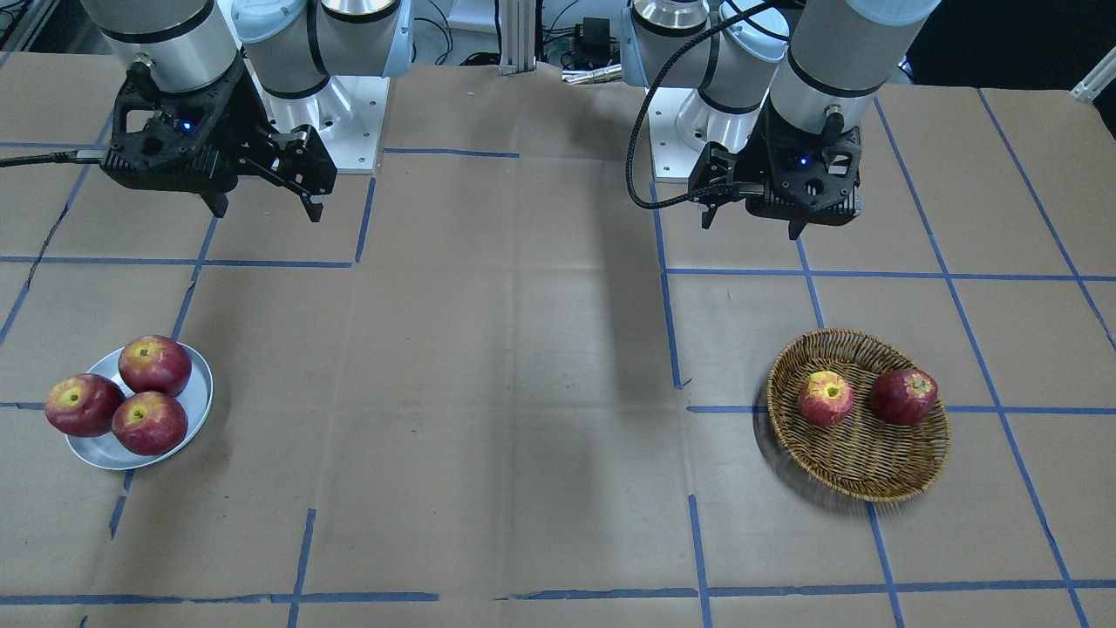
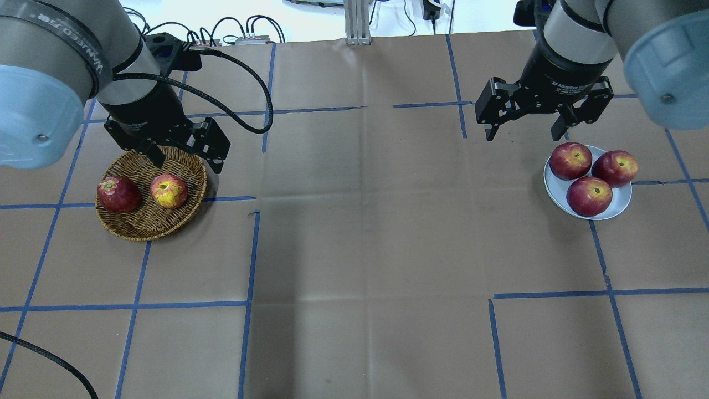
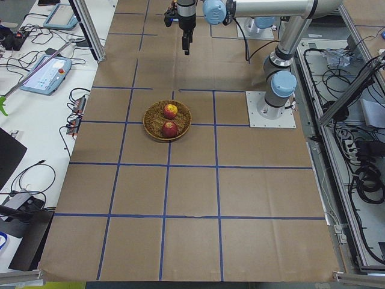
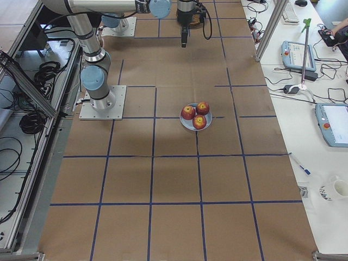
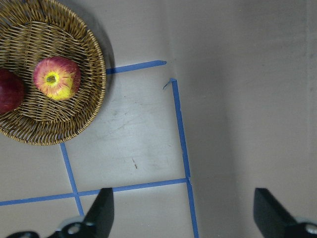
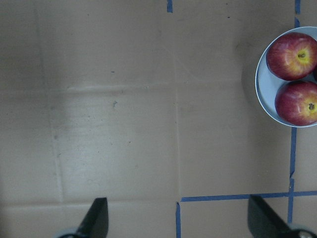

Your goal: Transfer apple from basket to plate

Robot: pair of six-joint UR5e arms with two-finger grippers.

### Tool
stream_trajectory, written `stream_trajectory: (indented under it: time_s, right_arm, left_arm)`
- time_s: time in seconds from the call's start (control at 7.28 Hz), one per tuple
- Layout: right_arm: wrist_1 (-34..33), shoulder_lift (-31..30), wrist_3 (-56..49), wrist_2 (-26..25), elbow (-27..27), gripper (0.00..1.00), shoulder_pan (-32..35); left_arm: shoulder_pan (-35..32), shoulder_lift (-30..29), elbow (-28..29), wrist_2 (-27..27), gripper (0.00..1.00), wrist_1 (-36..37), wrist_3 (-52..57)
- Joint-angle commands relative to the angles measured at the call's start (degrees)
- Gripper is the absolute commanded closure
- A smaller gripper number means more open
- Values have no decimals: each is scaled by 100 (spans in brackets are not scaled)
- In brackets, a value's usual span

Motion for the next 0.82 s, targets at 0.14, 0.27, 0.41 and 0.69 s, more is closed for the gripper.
stream_trajectory:
  time_s: [0.14,0.27,0.41,0.69]
  right_arm:
    - [0,0,-4,0,0,0,1]
    - [0,0,-4,0,0,0,-7]
    - [0,0,-4,0,0,0,1]
    - [0,0,-4,0,0,0,1]
  left_arm:
    - [0,45,-29,9,1,-19,-34]
    - [0,63,32,0,1,-237,-95]
    - [0,63,67,-17,1,-326,-104]
    - [0,98,68,-26,1,-257,-130]
